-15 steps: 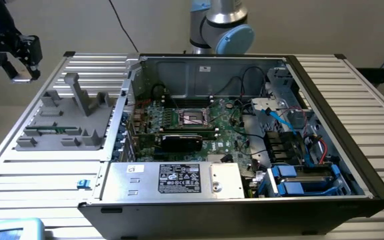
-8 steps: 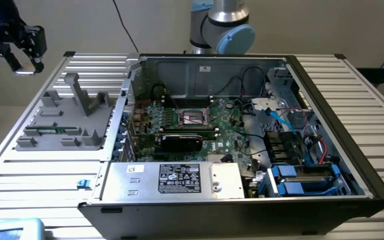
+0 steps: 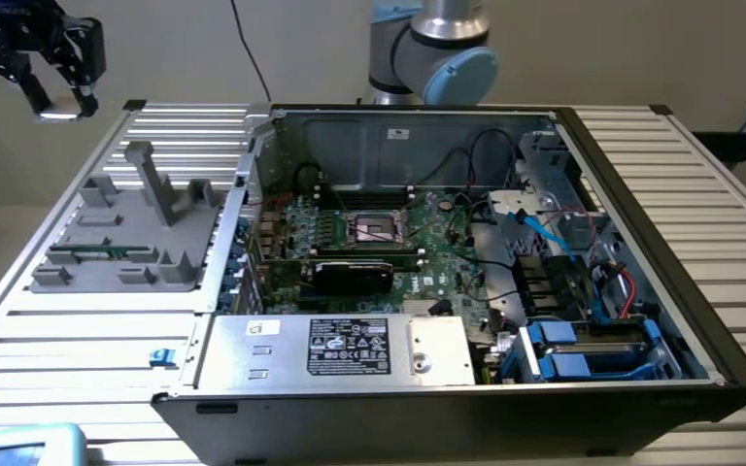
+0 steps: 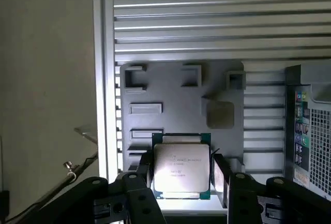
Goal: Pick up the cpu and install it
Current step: 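Pick up the cpu and move it towards the insertion slot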
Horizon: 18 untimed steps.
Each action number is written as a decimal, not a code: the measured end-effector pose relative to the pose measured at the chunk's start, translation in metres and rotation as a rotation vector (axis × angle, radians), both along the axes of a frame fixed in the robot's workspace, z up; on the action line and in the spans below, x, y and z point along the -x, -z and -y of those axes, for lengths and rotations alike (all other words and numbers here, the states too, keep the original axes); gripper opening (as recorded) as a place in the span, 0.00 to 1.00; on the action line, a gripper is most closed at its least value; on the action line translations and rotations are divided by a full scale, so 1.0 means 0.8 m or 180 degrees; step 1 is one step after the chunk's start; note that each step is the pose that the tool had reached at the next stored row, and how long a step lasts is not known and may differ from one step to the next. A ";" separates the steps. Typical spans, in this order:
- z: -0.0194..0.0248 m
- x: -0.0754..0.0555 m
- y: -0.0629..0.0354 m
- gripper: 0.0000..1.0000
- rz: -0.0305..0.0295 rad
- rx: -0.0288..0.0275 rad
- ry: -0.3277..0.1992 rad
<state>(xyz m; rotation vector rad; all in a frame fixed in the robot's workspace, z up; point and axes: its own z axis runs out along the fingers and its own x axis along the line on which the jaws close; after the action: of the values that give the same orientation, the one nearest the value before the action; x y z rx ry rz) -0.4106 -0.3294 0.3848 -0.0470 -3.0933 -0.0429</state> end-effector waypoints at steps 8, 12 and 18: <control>0.0023 -0.042 -0.033 0.56 -0.0021 0.0000 0.0000; 0.0029 -0.064 -0.037 0.56 -0.0022 0.0000 0.0000; 0.0030 -0.099 -0.037 0.56 -0.0022 0.0000 0.0000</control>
<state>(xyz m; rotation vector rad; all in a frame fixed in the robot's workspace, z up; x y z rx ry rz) -0.3315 -0.3318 0.4144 -0.0470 -3.0865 -0.0428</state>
